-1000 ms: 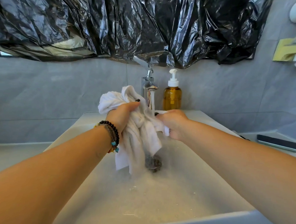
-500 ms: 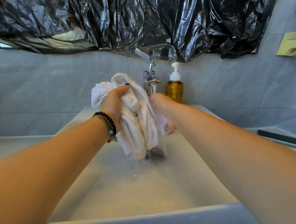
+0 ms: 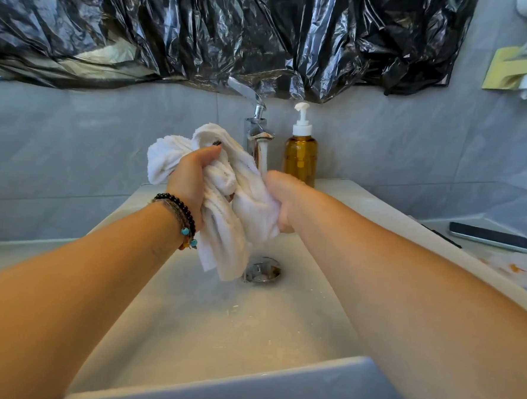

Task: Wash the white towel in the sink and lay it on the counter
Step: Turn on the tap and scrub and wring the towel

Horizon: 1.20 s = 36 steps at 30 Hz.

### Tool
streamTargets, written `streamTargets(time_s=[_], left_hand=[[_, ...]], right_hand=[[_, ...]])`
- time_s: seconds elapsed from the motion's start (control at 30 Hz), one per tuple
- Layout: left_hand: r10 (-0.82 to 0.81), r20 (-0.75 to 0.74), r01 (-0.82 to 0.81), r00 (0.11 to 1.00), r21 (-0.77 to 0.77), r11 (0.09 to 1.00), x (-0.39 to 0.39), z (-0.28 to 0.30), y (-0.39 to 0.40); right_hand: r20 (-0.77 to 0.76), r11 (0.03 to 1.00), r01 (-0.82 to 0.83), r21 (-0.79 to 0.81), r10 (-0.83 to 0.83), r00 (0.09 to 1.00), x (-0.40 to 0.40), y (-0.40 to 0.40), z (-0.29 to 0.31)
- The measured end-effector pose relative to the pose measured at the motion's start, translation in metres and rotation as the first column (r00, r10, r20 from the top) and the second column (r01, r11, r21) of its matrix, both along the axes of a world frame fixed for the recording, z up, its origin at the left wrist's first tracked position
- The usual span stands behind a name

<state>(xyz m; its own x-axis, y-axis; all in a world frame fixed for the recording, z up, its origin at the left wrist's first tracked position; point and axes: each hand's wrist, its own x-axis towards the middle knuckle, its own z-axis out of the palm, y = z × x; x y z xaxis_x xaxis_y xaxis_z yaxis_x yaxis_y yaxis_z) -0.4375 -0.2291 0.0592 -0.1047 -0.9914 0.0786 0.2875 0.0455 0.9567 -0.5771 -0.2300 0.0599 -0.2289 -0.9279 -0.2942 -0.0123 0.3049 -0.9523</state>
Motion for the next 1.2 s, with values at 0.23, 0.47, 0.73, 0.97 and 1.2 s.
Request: streamTargets(time_s=[0.23, 0.47, 0.73, 0.97, 1.2], left_hand=[[-0.003, -0.045, 0.001, 0.999, -0.057, 0.998, 0.002, 0.004, 0.000], [0.011, -0.035, -0.012, 0.999, -0.024, 1.000, 0.010, 0.005, -0.003], [0.032, 0.034, -0.032, 0.999, 0.009, 0.999, 0.005, 0.003, -0.003], [0.013, 0.004, -0.013, 1.000, -0.007, 1.000, 0.007, 0.005, 0.002], [-0.021, 0.052, 0.022, 0.998, -0.003, 1.000, 0.005, 0.007, 0.007]], right_hand=[[0.196, 0.981, -0.104, -0.161, 0.135, 0.971, 0.003, -0.004, -0.006], [0.176, 0.911, -0.349, -0.221, 0.390, 0.904, -0.010, 0.011, -0.014], [-0.084, 0.963, -0.088, -0.255, 0.069, 0.994, 0.005, 0.011, -0.018], [-0.214, 0.964, -0.003, -0.265, -0.056, 0.975, 0.012, 0.015, 0.001], [-0.487, 0.940, -0.311, -0.143, 0.207, 0.849, -0.010, 0.020, -0.006]])
